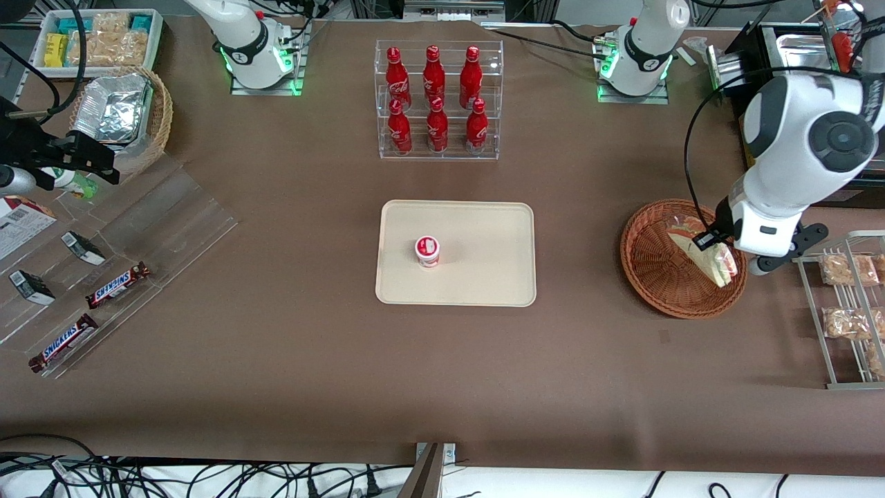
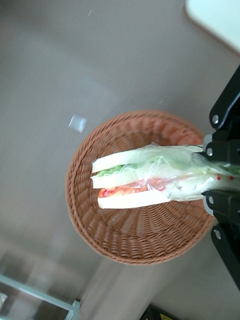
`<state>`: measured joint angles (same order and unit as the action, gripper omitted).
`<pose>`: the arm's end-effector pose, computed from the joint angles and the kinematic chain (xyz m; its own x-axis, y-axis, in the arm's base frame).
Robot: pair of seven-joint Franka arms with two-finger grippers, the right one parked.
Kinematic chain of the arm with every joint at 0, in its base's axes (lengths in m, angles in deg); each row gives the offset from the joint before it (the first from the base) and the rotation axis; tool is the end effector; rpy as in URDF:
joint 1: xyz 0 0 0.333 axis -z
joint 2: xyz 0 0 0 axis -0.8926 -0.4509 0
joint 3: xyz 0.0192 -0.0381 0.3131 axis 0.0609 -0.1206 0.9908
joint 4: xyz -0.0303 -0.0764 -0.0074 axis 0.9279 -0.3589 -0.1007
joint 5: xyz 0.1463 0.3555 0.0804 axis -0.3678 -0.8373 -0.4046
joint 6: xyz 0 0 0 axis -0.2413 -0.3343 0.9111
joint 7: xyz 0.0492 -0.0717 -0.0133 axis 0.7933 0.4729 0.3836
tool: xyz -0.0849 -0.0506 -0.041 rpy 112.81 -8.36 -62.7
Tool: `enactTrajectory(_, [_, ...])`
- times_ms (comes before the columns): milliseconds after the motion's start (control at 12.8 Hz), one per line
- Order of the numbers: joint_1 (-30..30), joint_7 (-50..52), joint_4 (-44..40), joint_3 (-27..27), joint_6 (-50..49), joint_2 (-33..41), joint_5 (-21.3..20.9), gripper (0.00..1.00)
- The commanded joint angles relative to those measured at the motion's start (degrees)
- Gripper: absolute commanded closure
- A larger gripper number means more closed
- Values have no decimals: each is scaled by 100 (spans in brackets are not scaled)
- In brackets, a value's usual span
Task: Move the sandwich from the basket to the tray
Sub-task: 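Lift the sandwich and carry it toward the cream tray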
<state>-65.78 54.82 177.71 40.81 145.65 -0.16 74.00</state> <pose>0.5930 -0.0420 0.4426 0.8689 0.4948 0.0154 0.4948 -0.8670 -0.0596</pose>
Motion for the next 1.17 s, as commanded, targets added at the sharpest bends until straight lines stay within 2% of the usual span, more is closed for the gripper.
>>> enactTrajectory(0, [3,-722,-596,-225,-464,-86,576,100])
enactTrajectory(313, [-6,-1427,-615,-1226,-368,-68,630,100])
enactTrajectory(626, [12,-1534,-597,-2193,237,-297,596,100])
enactTrajectory(861, [46,-1481,-518,-2555,599,-498,586,100])
enactTrajectory(1096, [423,-1026,-256,-2565,1361,-841,438,100])
